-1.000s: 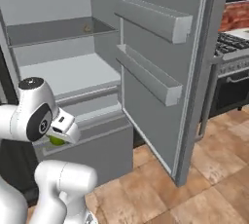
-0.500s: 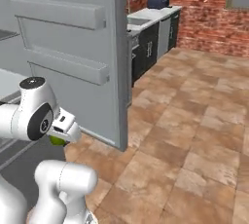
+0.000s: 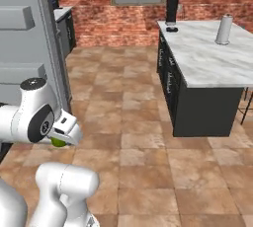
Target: Grab the lime and garlic from the fridge, place them in the blender, close the lid, and turn on the blender to create a marinade.
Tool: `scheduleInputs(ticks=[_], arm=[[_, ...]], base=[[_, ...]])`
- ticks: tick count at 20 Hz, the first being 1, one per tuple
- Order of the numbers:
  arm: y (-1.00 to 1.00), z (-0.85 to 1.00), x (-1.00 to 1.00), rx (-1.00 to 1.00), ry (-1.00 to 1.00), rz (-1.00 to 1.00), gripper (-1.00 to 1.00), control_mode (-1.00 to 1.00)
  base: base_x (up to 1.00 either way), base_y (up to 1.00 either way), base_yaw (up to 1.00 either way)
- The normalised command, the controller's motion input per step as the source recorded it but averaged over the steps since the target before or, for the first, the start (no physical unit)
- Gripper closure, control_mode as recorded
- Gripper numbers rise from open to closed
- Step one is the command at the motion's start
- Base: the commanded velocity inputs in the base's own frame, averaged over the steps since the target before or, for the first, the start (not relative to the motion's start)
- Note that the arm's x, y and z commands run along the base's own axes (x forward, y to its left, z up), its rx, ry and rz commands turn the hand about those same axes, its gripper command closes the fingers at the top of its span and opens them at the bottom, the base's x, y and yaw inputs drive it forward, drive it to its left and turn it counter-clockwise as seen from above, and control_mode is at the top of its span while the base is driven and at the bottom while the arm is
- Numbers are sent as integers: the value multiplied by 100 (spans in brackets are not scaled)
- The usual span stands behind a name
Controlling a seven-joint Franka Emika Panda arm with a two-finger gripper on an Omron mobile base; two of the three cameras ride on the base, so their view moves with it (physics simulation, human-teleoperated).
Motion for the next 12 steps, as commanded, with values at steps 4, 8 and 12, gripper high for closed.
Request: scheduleInputs(ticks=[4, 8, 12], arm=[[0, 0, 0, 0, 0, 0, 100, 100], [0, 0, 0, 0, 0, 0, 100, 100], [0, 0, 0, 0, 0, 0, 100, 100]], base=[[24, -53, -37], [72, -79, -12], [83, -71, -4]])
